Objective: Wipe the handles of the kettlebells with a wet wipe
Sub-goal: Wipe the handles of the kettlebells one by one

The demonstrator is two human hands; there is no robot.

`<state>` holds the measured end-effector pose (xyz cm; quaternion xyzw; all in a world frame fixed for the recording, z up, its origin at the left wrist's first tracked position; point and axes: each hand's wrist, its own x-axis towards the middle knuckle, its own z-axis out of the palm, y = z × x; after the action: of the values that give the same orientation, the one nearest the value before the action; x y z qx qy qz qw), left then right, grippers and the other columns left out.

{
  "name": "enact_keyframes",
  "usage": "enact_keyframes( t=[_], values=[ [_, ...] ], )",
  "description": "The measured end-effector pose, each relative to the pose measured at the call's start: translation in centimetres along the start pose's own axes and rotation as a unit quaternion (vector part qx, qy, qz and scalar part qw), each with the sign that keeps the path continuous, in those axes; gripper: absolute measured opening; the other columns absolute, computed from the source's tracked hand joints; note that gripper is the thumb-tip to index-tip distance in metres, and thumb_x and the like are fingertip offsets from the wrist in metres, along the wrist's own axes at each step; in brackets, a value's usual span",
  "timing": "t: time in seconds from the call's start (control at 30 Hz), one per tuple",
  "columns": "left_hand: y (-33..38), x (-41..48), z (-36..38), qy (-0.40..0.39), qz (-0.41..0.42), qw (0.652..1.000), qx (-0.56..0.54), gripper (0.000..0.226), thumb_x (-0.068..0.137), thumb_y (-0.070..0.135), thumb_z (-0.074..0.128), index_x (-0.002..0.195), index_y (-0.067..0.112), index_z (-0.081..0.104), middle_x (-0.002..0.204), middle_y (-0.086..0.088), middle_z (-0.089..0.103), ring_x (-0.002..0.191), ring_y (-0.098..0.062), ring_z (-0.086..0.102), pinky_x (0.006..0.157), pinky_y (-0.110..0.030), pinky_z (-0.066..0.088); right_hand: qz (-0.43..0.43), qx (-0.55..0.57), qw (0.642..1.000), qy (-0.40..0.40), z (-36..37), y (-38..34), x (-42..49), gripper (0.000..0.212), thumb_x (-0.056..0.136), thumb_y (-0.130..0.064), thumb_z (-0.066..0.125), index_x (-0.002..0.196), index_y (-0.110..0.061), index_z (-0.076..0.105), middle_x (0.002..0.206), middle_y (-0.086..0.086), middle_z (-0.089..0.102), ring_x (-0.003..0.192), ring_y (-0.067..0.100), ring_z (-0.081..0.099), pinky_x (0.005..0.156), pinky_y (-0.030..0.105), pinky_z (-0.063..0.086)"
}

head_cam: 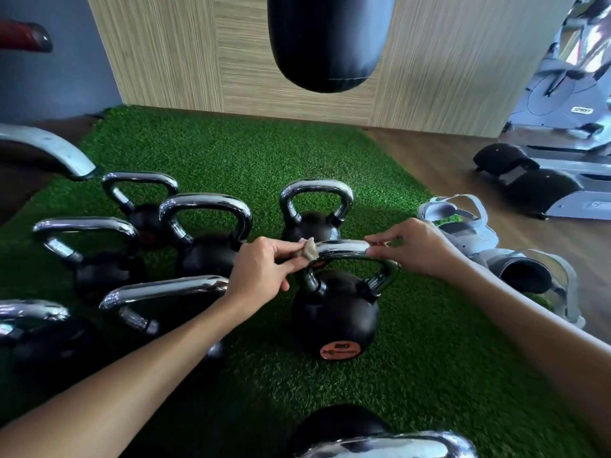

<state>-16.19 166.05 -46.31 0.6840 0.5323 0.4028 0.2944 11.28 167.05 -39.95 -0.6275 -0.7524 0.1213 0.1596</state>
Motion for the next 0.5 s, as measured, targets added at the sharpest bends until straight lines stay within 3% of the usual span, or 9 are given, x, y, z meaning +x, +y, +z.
enact_keyframes(
  t=[0.13,0.2,0.27,0.37,0.43,0.5],
  values=[
    [-3.0,-2.0,2.6,0.048,-0.150,0.974,-0.164,0.035,0.083,0.020,0.084,0.117,0.023,0.077,0.091,0.013,0.079,0.054,-0.008,0.066,0.065,-0.027,0.059,0.005,0.018,1.000,0.005,0.2,0.3,-0.2,0.033,0.080,-0.052,0.076,0.110,-0.039,0.075,0.043,-0.032,0.054,0.035,0.002,0.039,0.039,0.014,0.031],
    [-3.3,-2.4,3.8,0.078,-0.176,0.960,-0.205,0.033,0.082,0.017,0.084,0.114,0.023,0.077,0.086,0.012,0.079,0.054,-0.005,0.065,0.072,-0.035,0.062,0.003,0.016,1.000,-0.001,0.0,0.4,0.0,0.033,0.080,-0.052,0.076,0.111,-0.041,0.074,0.041,-0.029,0.053,0.034,0.003,0.037,0.038,0.015,0.029],
    [-3.4,-2.7,4.8,0.107,-0.194,0.946,-0.235,0.032,0.084,0.017,0.083,0.115,0.022,0.077,0.085,0.012,0.079,0.052,-0.003,0.064,0.070,-0.032,0.062,-0.011,0.003,1.000,-0.022,-0.3,0.6,0.5,0.033,0.079,-0.055,0.075,0.111,-0.045,0.073,0.048,-0.025,0.060,0.035,0.002,0.038,0.040,0.016,0.028],
    [-3.5,-3.6,6.5,0.115,-0.246,0.925,-0.265,0.031,0.087,0.019,0.081,0.118,0.020,0.076,0.088,0.014,0.078,0.050,-0.003,0.064,0.067,-0.027,0.060,-0.034,-0.014,0.997,-0.069,-1.2,1.3,1.1,0.033,0.081,-0.054,0.074,0.113,-0.055,0.065,0.081,-0.025,0.074,0.041,-0.006,0.048,0.047,0.011,0.035],
    [-3.4,-3.9,7.7,0.120,-0.274,0.912,-0.281,0.029,0.088,0.021,0.080,0.118,0.019,0.076,0.089,0.015,0.076,0.049,-0.002,0.064,0.059,-0.018,0.057,-0.029,-0.004,0.992,-0.119,-1.7,2.0,1.1,0.038,0.082,-0.054,0.072,0.119,-0.056,0.061,0.080,-0.028,0.072,0.050,-0.007,0.052,0.054,0.009,0.036],
    [-3.1,-3.6,8.7,0.137,-0.295,0.900,-0.290,0.027,0.089,0.019,0.079,0.116,0.019,0.076,0.087,0.016,0.075,0.047,0.001,0.063,0.051,-0.009,0.049,-0.020,0.016,0.988,-0.153,-1.6,3.0,0.8,0.047,0.079,-0.061,0.068,0.125,-0.053,0.062,0.089,-0.016,0.077,0.069,0.006,0.065,0.070,0.020,0.043]
  ],
)
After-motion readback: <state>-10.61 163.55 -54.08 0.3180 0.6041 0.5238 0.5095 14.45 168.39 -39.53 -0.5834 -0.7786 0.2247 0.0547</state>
